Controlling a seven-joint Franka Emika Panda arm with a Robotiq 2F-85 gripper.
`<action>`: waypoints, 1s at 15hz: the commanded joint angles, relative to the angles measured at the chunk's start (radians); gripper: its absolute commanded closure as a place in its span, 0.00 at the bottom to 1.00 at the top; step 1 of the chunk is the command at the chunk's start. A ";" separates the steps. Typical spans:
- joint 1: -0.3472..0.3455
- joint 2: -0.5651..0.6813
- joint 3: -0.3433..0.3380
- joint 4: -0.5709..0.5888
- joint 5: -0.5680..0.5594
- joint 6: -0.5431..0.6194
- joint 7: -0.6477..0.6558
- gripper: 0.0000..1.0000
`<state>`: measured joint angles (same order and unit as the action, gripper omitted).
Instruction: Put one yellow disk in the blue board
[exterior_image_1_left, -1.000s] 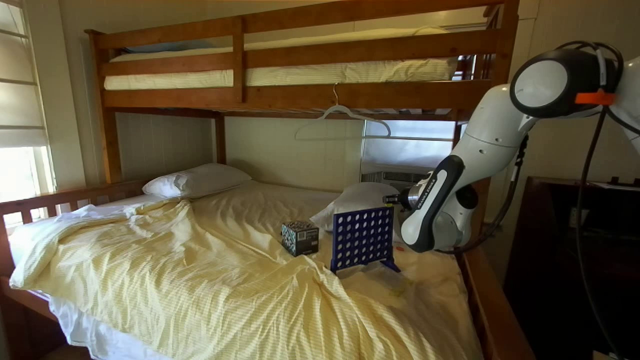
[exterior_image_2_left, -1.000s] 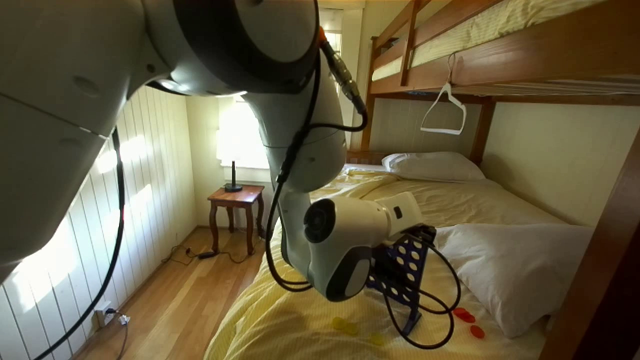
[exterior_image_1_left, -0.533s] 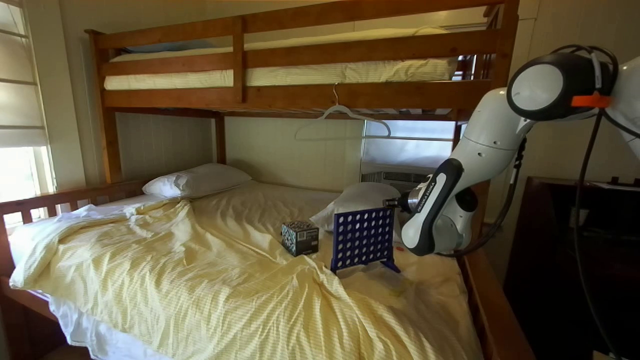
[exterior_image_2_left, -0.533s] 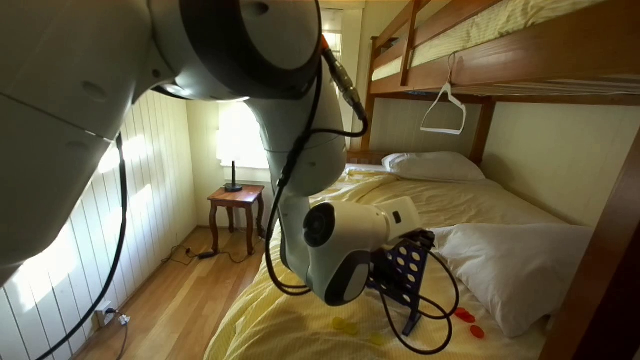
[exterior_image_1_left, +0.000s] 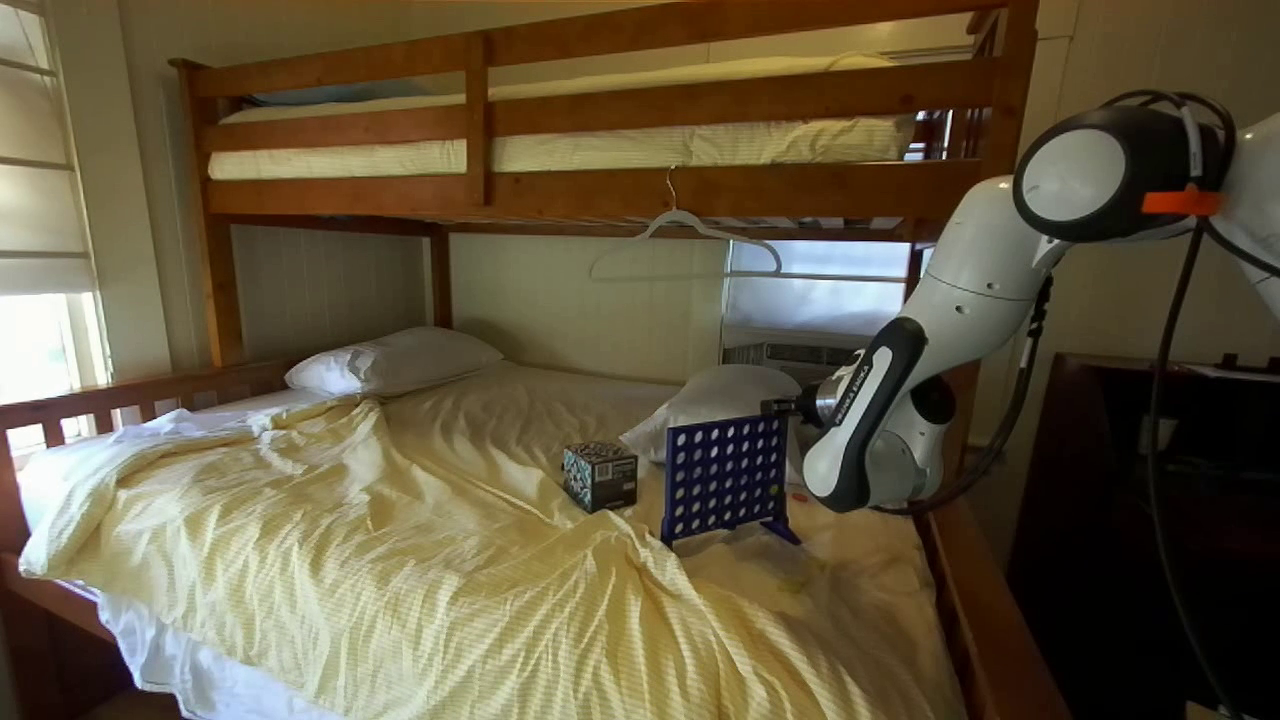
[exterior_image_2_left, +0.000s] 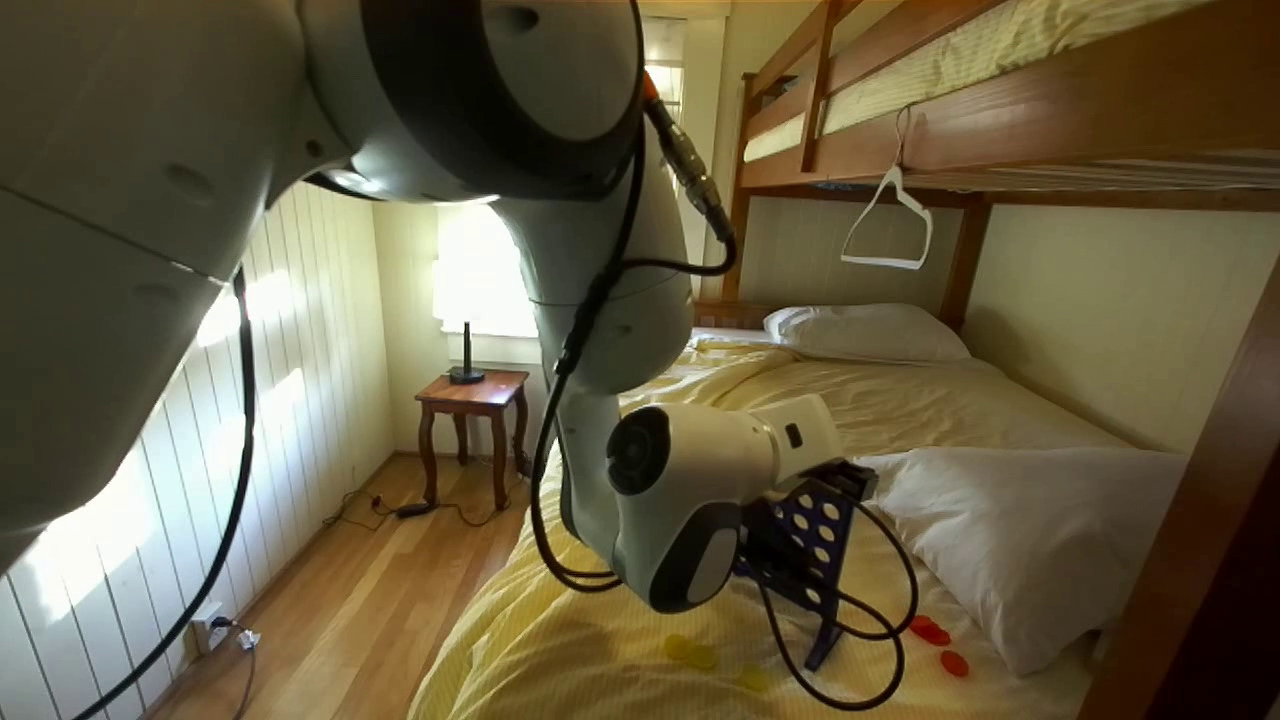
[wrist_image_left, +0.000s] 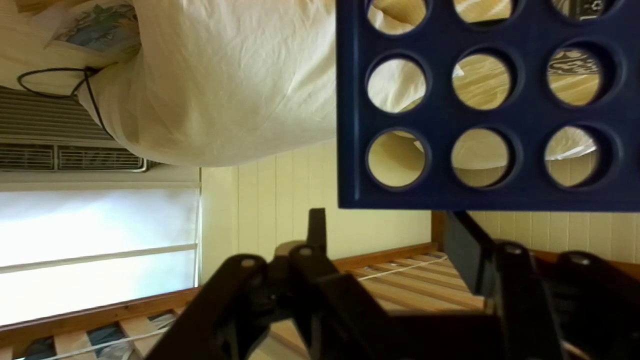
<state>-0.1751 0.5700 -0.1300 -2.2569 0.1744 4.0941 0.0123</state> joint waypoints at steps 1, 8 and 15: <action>-0.006 0.002 0.000 0.002 -0.023 0.017 0.024 0.06; -0.007 -0.062 -0.006 -0.054 0.008 0.077 0.028 0.00; -0.005 -0.238 -0.038 -0.168 0.027 -0.154 -0.001 0.00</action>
<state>-0.1830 0.4541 -0.1571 -2.3337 0.1952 4.0469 0.0226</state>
